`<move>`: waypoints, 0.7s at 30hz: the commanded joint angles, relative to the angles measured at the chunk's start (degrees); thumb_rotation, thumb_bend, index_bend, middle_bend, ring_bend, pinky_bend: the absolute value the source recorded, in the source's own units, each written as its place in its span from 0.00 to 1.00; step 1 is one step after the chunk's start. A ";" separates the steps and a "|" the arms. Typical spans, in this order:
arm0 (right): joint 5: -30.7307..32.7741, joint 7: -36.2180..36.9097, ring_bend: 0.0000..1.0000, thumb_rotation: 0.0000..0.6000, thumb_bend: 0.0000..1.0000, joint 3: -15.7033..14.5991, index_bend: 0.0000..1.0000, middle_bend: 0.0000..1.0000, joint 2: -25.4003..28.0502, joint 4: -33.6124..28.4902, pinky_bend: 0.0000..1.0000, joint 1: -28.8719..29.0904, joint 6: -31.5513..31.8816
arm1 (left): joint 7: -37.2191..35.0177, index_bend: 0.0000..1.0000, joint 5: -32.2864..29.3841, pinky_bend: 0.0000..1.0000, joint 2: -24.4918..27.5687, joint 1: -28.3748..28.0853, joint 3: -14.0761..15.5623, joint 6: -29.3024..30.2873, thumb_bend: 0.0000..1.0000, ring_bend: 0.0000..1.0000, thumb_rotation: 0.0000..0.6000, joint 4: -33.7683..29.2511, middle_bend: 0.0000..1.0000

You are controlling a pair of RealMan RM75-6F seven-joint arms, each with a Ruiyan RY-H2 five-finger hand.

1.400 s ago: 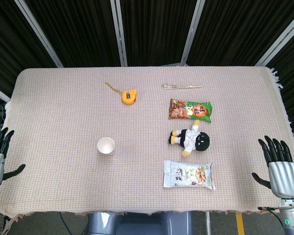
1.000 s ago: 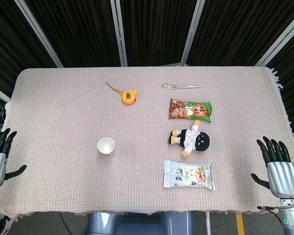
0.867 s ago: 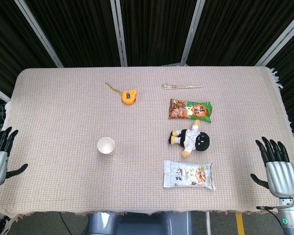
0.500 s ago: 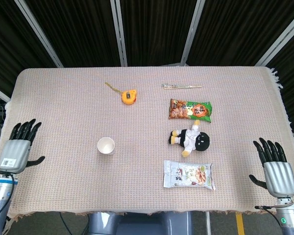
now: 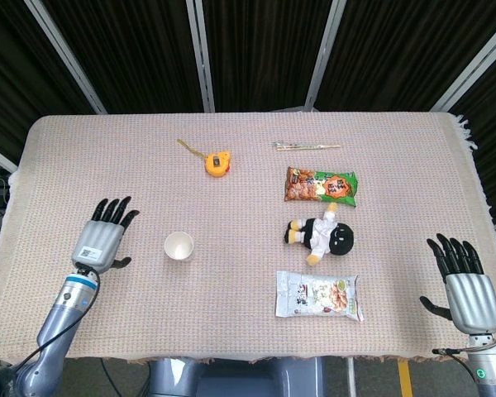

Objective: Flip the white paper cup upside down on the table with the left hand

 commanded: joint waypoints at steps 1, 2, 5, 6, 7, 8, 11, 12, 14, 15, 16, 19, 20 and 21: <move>0.01 0.43 0.00 1.00 0.05 0.03 0.05 0.00 0.13 0.05 0.00 0.03 -0.02 | 3.92 0.20 -5.09 0.00 -3.64 -3.39 -0.89 -1.03 0.08 0.00 1.00 0.93 0.00; 0.02 0.59 0.00 1.00 0.05 0.03 0.05 0.00 0.18 0.04 0.00 0.03 -0.02 | 4.48 0.20 -5.86 0.00 -4.25 -3.92 -0.98 -1.03 0.08 0.00 1.00 1.12 0.00; 0.17 1.10 0.00 1.00 0.05 0.08 0.05 0.00 0.37 0.04 0.00 0.04 -0.13 | 5.99 0.21 -8.37 0.00 -6.22 -5.59 -1.29 -0.95 0.08 0.00 1.00 1.96 0.00; 0.23 1.30 0.00 1.00 0.05 0.11 0.05 0.00 0.45 0.03 0.00 0.06 -0.18 | 6.44 0.21 -9.38 0.00 -6.98 -6.28 -1.47 -0.93 0.09 0.00 1.00 2.40 0.00; 0.26 1.43 0.00 1.00 0.05 0.13 0.05 0.00 0.50 0.01 0.00 0.06 -0.21 | 6.71 0.22 -10.01 0.00 -7.47 -6.75 -1.60 -0.94 0.09 0.00 1.00 2.71 0.00; 0.23 1.64 0.00 1.00 0.05 0.10 0.05 0.00 0.66 -0.09 0.00 0.00 -0.13 | 7.03 0.22 -10.81 0.00 -8.19 -7.47 -1.78 -1.02 0.09 0.00 1.00 3.24 0.00; 0.28 1.97 0.00 1.00 0.05 0.11 0.05 0.00 0.83 -0.18 0.00 0.09 -0.32 | 7.57 0.24 -12.20 0.00 -9.76 -9.03 -2.11 -1.14 0.09 0.00 1.00 4.42 0.00; 0.25 2.06 0.00 1.00 0.05 0.08 0.05 0.00 0.85 -0.17 0.00 0.08 -0.31 | 7.59 0.25 -12.45 0.00 -10.25 -9.46 -2.24 -1.14 0.08 0.00 1.00 4.76 0.00; 0.19 2.42 0.00 1.00 0.05 0.03 0.05 0.00 1.03 -0.20 0.00 0.04 -0.30 | 7.56 0.27 -13.12 0.00 -11.64 -10.56 -2.52 -0.98 0.08 0.00 1.00 5.73 0.00; 0.21 2.52 0.00 1.00 0.05 0.03 0.05 0.00 1.09 -0.21 0.00 0.02 -0.30 | 7.55 0.27 -13.40 0.00 -12.05 -10.88 -2.57 -0.92 0.08 0.00 1.00 6.00 0.00; 0.26 2.63 0.00 1.00 0.05 0.03 0.05 0.00 1.14 -0.18 0.00 0.04 -0.37 | 7.53 0.28 -13.75 0.00 -12.47 -11.19 -2.60 -0.92 0.09 0.00 1.00 6.27 0.00; 0.30 3.07 0.00 1.00 0.05 0.03 0.05 0.00 1.36 -0.28 0.00 0.06 -0.46 | 7.72 0.31 -15.23 0.00 -13.89 -12.34 -2.50 -0.99 0.08 0.00 1.00 7.59 0.00; 0.26 3.20 0.00 1.00 0.05 0.01 0.05 0.00 1.45 -0.32 0.00 0.07 -0.50 | 7.68 0.32 -15.42 0.00 -14.38 -12.74 -2.36 -1.08 0.09 0.00 1.00 8.19 0.00; 0.24 3.27 0.00 1.00 0.05 -0.01 0.05 0.00 1.49 -0.34 0.00 0.07 -0.52 | 7.51 0.32 -15.44 0.00 -14.66 -12.95 -2.25 -1.17 0.08 0.00 1.00 8.57 0.00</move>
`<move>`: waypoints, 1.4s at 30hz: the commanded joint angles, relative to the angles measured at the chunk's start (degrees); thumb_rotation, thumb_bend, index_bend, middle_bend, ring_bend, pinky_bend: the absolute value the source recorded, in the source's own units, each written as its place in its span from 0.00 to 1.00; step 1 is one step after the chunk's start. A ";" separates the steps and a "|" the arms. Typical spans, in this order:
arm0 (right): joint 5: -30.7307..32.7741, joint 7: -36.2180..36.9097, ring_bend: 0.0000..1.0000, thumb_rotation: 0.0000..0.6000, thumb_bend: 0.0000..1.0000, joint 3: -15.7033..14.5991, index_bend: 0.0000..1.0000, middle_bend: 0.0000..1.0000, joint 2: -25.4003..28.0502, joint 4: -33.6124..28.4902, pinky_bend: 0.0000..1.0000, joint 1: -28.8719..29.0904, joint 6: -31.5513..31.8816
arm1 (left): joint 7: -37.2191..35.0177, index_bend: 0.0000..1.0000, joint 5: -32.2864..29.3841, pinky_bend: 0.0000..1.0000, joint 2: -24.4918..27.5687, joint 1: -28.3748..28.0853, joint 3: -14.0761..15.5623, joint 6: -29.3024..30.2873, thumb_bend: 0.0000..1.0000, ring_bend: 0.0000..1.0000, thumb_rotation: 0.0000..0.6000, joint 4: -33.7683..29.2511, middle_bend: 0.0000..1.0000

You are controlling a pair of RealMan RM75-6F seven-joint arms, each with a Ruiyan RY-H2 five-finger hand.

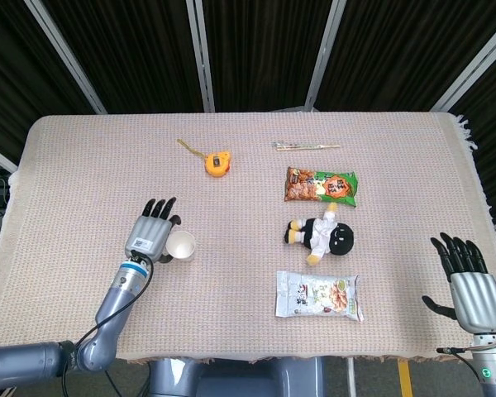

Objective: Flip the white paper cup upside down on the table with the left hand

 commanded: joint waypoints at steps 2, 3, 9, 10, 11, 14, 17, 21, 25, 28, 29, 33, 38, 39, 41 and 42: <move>-0.17 0.18 0.00 1.00 0.05 -0.12 0.05 0.00 0.12 -0.11 0.00 0.03 -0.09 | -1.56 0.33 -1.02 0.00 -2.08 -1.12 0.53 -0.97 0.09 0.00 1.00 2.03 0.00; -0.18 0.15 0.00 1.00 0.05 -0.14 0.05 0.00 0.12 -0.10 0.00 0.04 -0.12 | -2.01 0.33 -0.91 0.00 -2.40 -1.27 0.68 -0.99 0.09 0.00 1.00 2.50 0.00; -0.19 0.02 0.00 1.00 0.05 -0.20 0.05 0.00 0.17 -0.22 0.00 0.08 -0.21 | -7.06 0.44 2.22 0.00 -3.56 -0.83 1.42 -0.27 0.15 0.00 1.00 3.86 0.00; -0.21 0.02 0.00 1.00 0.05 -0.23 0.05 0.00 0.17 -0.24 0.00 0.08 -0.25 | -7.85 0.44 2.60 0.00 -3.59 -0.71 1.47 -0.13 0.15 0.00 1.00 4.07 0.00; -0.23 0.04 0.00 1.00 0.05 -0.26 0.05 0.00 0.18 -0.28 0.00 0.09 -0.30 | -8.50 0.45 2.86 0.00 -3.59 -0.61 1.49 0.03 0.16 0.00 1.00 4.25 0.00; -0.38 -0.06 0.00 1.00 0.05 -0.35 0.05 0.00 0.22 -0.34 0.00 0.09 -0.27 | -12.35 0.46 3.55 0.00 -3.10 0.16 1.16 -0.09 0.16 0.00 1.00 3.82 0.00; -0.35 -0.06 0.00 1.00 0.05 -0.36 0.05 0.00 0.21 -0.31 0.00 0.07 -0.25 | -16.68 0.46 5.17 0.00 -2.60 1.22 1.19 -0.28 0.17 0.00 1.00 3.66 0.00; -0.16 -0.09 0.00 1.00 0.05 -0.33 0.05 0.00 0.27 -0.39 0.00 0.10 -0.40 | -24.68 0.46 8.61 0.00 -2.02 3.43 2.25 -1.16 0.16 0.00 1.00 5.40 0.00; -0.34 -0.57 0.00 1.00 0.05 -0.53 0.05 0.00 0.16 -0.53 0.00 0.16 -0.57 | -32.65 0.46 10.75 0.00 -1.14 5.82 4.60 -4.26 0.16 0.00 1.00 10.23 0.00; -0.30 -0.81 0.00 1.00 0.05 -0.59 0.05 0.00 0.14 -0.55 0.00 0.24 -0.79 | -34.17 0.46 11.62 0.00 -0.49 6.45 5.87 -5.49 0.16 0.00 1.00 12.19 0.00; -0.19 -0.84 0.00 1.00 0.05 -0.57 0.05 0.00 0.14 -0.55 0.00 0.27 -0.91 | -34.14 0.46 11.74 0.00 -0.07 6.58 6.22 -5.76 0.16 0.00 1.00 12.56 0.00; 0.41 -0.96 0.00 1.00 0.05 -0.39 0.05 0.00 0.17 -0.62 0.00 0.34 -1.21 | -33.70 0.44 12.27 0.00 2.25 7.37 6.80 -5.09 0.17 0.00 1.00 12.19 0.00; 0.38 -0.91 0.00 1.00 0.05 -0.35 0.05 0.00 0.13 -0.60 0.00 0.32 -1.06 | -29.82 0.27 10.45 0.00 5.87 7.55 7.42 -4.84 0.17 0.00 1.00 9.27 0.00; 0.35 -0.90 0.00 1.00 0.05 -0.36 0.05 0.00 0.12 -0.59 0.00 0.31 -1.03 | -28.82 0.23 9.81 0.00 6.37 7.46 7.46 -4.79 0.17 0.00 1.00 8.65 0.00; 0.21 -0.90 0.00 1.00 0.05 -0.39 0.05 0.00 0.17 -0.65 0.00 0.28 -0.90 | -26.66 0.17 7.92 0.00 7.39 7.12 7.51 -5.06 0.16 0.00 1.00 7.20 0.00; 0.13 -0.85 0.00 1.00 0.05 -0.40 0.05 0.00 0.20 -0.72 0.00 0.24 -0.78 | -24.93 0.13 6.45 0.00 8.01 6.70 7.58 -5.35 0.15 0.00 1.00 6.21 0.00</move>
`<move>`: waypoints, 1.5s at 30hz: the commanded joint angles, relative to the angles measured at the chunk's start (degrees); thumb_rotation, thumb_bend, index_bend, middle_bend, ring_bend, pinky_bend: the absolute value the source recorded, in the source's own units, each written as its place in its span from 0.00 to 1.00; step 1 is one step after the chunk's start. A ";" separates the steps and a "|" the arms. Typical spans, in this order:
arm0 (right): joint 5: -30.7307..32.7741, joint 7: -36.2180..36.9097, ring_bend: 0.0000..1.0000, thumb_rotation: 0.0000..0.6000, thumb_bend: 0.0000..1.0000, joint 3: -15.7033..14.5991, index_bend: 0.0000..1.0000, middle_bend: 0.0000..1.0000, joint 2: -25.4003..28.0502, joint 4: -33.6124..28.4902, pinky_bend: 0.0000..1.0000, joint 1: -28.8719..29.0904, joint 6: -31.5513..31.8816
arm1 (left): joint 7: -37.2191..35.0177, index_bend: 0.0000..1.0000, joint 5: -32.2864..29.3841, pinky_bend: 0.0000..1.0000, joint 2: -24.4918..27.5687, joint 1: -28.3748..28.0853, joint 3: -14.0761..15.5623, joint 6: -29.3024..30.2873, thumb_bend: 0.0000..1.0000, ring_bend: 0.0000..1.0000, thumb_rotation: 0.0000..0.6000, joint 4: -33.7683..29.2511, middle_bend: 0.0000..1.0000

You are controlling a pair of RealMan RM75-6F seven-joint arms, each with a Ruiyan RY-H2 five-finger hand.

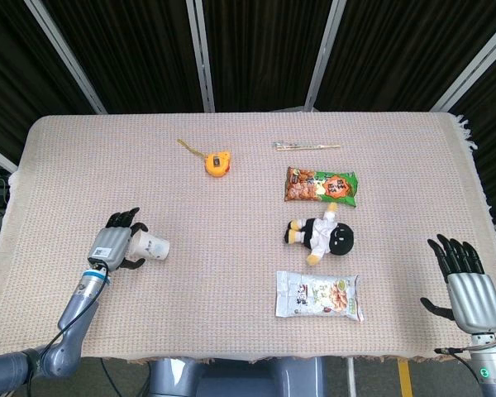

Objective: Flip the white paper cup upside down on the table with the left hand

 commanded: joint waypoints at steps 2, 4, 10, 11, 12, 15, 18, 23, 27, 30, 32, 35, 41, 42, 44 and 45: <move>-0.21 0.23 0.00 1.00 0.05 -0.02 0.05 0.00 0.12 -0.13 0.00 -0.09 0.28 | 5.99 0.08 -5.15 0.00 2.47 -1.32 0.27 -0.57 0.11 0.00 1.00 -3.69 0.00; -0.19 0.48 0.00 1.00 0.05 0.00 0.05 0.00 0.21 -0.12 0.00 -0.12 0.34 | 7.90 0.06 -6.92 0.00 2.72 -2.01 0.08 -0.42 0.09 0.00 1.00 -4.73 0.00; -0.15 0.86 0.00 1.00 0.05 0.02 0.05 0.00 0.32 -0.01 0.00 -0.11 0.28 | 10.98 0.09 -8.47 0.00 1.22 -3.65 -1.21 2.40 0.09 0.00 1.00 -6.05 0.00; -0.24 0.79 0.00 1.00 0.05 -0.06 0.05 0.00 0.31 -0.02 0.00 -0.09 0.22 | 12.30 0.11 -8.87 0.00 0.57 -4.21 -1.36 2.98 0.09 0.00 1.00 -5.78 0.00; -0.32 0.71 0.00 1.00 0.05 -0.11 0.05 0.00 0.30 -0.06 0.00 -0.08 0.21 | 13.90 0.14 -9.67 0.00 -0.17 -4.80 -1.48 3.57 0.09 0.00 1.00 -5.51 0.00; -0.49 0.56 0.00 1.00 0.05 -0.18 0.05 0.00 0.31 -0.12 0.00 -0.11 0.30 | 19.02 0.23 -12.03 0.00 -2.22 -6.53 -1.54 5.53 0.09 0.00 1.00 -5.19 0.00; -0.41 0.80 0.00 1.00 0.05 -0.11 0.05 0.00 0.44 -0.18 0.00 -0.17 0.44 | 24.29 0.26 -13.93 0.00 -3.89 -8.06 -1.11 7.58 0.09 0.00 1.00 -5.07 0.00; -0.34 1.28 0.00 1.00 0.05 -0.04 0.05 0.00 0.53 -0.08 0.00 -0.18 0.46 | 28.85 0.27 -16.23 0.00 -5.35 -9.27 -0.71 9.55 0.09 0.00 1.00 -5.28 0.00; -0.68 1.44 0.00 1.00 0.05 -0.18 0.05 0.00 0.60 -0.12 0.00 -0.19 0.53 | 31.44 0.32 -17.56 0.00 -7.24 -10.02 -0.21 10.54 0.09 0.00 1.00 -3.80 0.00; -0.51 1.42 0.00 1.00 0.05 -0.15 0.05 0.00 0.61 -0.13 0.00 -0.21 0.48 | 31.79 0.38 -17.12 0.00 -8.93 -10.12 -0.02 11.67 0.09 0.00 1.00 -2.36 0.00; -0.45 1.43 0.00 1.00 0.05 -0.12 0.05 0.00 0.61 -0.12 0.00 -0.19 0.44 | 31.44 0.42 -16.79 0.00 -9.34 -10.01 -0.06 11.91 0.11 0.00 1.00 -2.06 0.00; -0.41 1.50 0.00 1.00 0.05 -0.09 0.05 0.00 0.62 -0.11 0.00 -0.18 0.42 | 29.17 0.44 -15.03 0.00 -9.60 -9.59 -0.67 12.45 0.13 0.00 1.00 -2.19 0.00; -0.45 1.48 0.00 1.00 0.05 -0.09 0.05 0.00 0.56 -0.06 0.00 -0.17 0.46 | 17.92 0.44 -9.89 0.00 -10.06 -7.44 -3.21 12.26 0.13 0.00 1.00 -3.46 0.00; -0.49 1.45 0.00 1.00 0.05 -0.14 0.05 0.00 0.51 -0.03 0.00 -0.19 0.46 | 14.09 0.44 -8.09 0.00 -10.43 -6.73 -3.59 11.81 0.13 0.00 1.00 -3.18 0.00; -0.58 1.40 0.00 1.00 0.05 -0.20 0.05 0.00 0.41 0.04 0.00 -0.27 0.61 | 7.78 0.44 -5.41 0.00 -11.24 -5.62 -4.22 11.04 0.13 0.00 1.00 -2.70 0.00; -0.63 1.36 0.00 1.00 0.05 -0.23 0.05 0.00 0.39 0.06 0.00 -0.32 0.68 | 4.40 0.44 -4.15 0.00 -11.71 -5.06 -4.56 10.55 0.13 0.00 1.00 -2.46 0.00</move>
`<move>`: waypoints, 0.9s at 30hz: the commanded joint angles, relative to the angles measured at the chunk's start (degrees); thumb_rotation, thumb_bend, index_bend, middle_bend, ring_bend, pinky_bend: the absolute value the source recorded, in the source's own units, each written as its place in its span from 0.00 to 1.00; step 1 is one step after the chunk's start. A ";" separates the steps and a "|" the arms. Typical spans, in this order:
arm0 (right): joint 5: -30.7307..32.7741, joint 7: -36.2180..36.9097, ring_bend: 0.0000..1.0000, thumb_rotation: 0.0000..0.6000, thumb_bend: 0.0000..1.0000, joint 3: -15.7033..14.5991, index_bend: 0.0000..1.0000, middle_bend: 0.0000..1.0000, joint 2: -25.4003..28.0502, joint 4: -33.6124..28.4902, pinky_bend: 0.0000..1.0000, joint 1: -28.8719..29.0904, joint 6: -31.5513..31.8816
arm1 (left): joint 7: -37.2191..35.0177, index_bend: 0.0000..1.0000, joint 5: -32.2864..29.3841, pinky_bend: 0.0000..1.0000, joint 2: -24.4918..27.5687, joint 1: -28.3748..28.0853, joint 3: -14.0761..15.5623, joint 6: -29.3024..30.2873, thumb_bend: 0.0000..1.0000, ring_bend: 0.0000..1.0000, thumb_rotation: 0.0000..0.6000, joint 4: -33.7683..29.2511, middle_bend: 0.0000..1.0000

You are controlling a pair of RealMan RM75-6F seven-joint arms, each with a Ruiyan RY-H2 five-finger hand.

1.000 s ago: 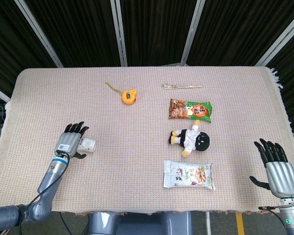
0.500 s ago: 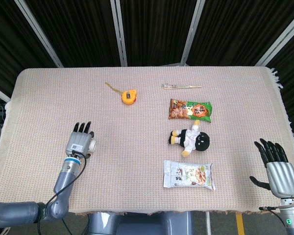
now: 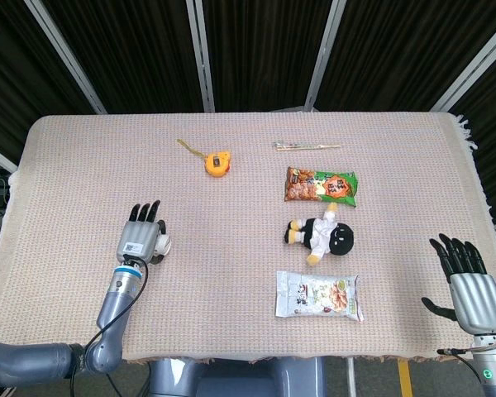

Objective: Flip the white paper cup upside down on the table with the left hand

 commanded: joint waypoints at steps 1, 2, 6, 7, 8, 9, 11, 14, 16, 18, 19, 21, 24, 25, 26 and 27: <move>-0.11 -0.02 0.00 1.00 0.05 -0.04 0.05 0.00 -0.01 0.09 0.00 -0.04 0.10 | -18.66 0.44 8.09 0.00 -2.24 3.56 -2.66 -2.30 0.13 0.00 1.00 0.70 0.00; -0.08 -0.04 0.00 1.00 0.05 0.01 0.05 0.00 0.05 0.02 0.00 0.04 0.00 | -20.78 0.44 8.65 0.00 -2.51 3.89 -2.83 -2.81 0.13 0.00 1.00 0.79 0.00; 0.12 -0.19 0.00 1.00 0.05 0.03 0.05 0.00 0.07 -0.09 0.00 0.10 -0.23 | -32.73 0.44 12.33 0.00 -3.66 5.55 -3.43 -6.14 0.13 0.00 1.00 1.95 0.00; 0.12 -0.21 0.00 1.00 0.05 0.03 0.05 0.00 0.06 -0.08 0.00 0.12 -0.26 | -34.67 0.44 13.22 0.00 -3.92 5.80 -3.35 -6.67 0.13 0.00 1.00 2.59 0.00; 0.09 -0.23 0.00 1.00 0.05 0.01 0.05 0.00 0.04 -0.06 0.00 0.12 -0.26 | -36.80 0.44 14.31 0.00 -4.15 6.06 -3.08 -7.47 0.13 0.00 1.00 3.45 0.00; 0.09 -0.25 0.00 1.00 0.05 0.01 0.05 0.00 0.02 -0.03 0.00 0.13 -0.27 | -38.11 0.44 15.00 0.00 -4.31 6.24 -2.89 -7.94 0.13 0.00 1.00 4.11 0.00; 0.07 -0.25 0.00 1.00 0.05 -0.02 0.05 0.00 0.05 -0.04 0.00 0.08 -0.22 | -40.14 0.44 16.22 0.00 -4.64 6.54 -2.55 -8.50 0.13 0.00 1.00 5.26 0.00; 0.21 -0.33 0.00 1.00 0.05 0.04 0.05 0.00 -0.01 -0.01 0.00 0.17 -0.40 | -43.30 0.44 18.24 0.00 -5.02 7.13 -1.75 -9.52 0.13 0.00 1.00 7.41 0.00; 0.18 -0.42 0.00 1.00 0.05 0.02 0.05 0.00 -0.02 -0.05 0.00 0.18 -0.39 | -45.51 0.44 19.26 0.00 -5.09 7.67 -1.14 -10.35 0.13 0.00 1.00 8.93 0.00; 0.17 -0.53 0.00 1.00 0.05 -0.01 0.05 0.00 -0.04 -0.10 0.00 0.17 -0.40 | -46.72 0.44 20.04 0.00 -5.02 7.90 -0.82 -10.84 0.13 0.00 1.00 9.81 0.00; 0.19 -0.60 0.00 1.00 0.05 -0.04 0.05 0.00 -0.04 -0.11 0.00 0.16 -0.44 | -47.29 0.44 20.28 0.00 -4.88 8.12 -0.62 -11.13 0.13 0.00 1.00 10.35 0.00; 0.20 -0.64 0.00 1.00 0.05 -0.04 0.05 0.00 -0.06 -0.09 0.00 0.16 -0.44 | -48.31 0.43 20.88 0.00 -4.65 8.42 -0.43 -11.40 0.13 0.00 1.00 10.93 0.00; 0.23 -0.71 0.00 1.00 0.05 -0.01 0.05 0.00 -0.10 -0.11 0.00 0.18 -0.44 | -50.08 0.43 21.96 0.00 -3.98 9.12 -0.08 -11.59 0.13 0.00 1.00 11.54 0.00; 0.26 -0.80 0.00 1.00 0.05 -0.03 0.05 0.00 -0.13 -0.12 0.00 0.20 -0.51 | -50.82 0.42 22.45 0.00 -3.63 9.46 0.04 -11.53 0.13 0.00 1.00 11.72 0.00; 0.23 -0.91 0.00 1.00 0.05 -0.02 0.05 0.00 -0.15 -0.13 0.00 0.23 -0.52 | -51.47 0.42 22.73 0.00 -3.09 9.95 0.17 -11.26 0.13 0.00 1.00 11.81 0.00; 0.23 -1.00 0.00 1.00 0.05 -0.04 0.05 0.00 -0.18 -0.13 0.00 0.23 -0.55 | -51.94 0.41 23.15 0.00 -2.66 10.25 0.36 -11.20 0.13 0.00 1.00 11.84 0.00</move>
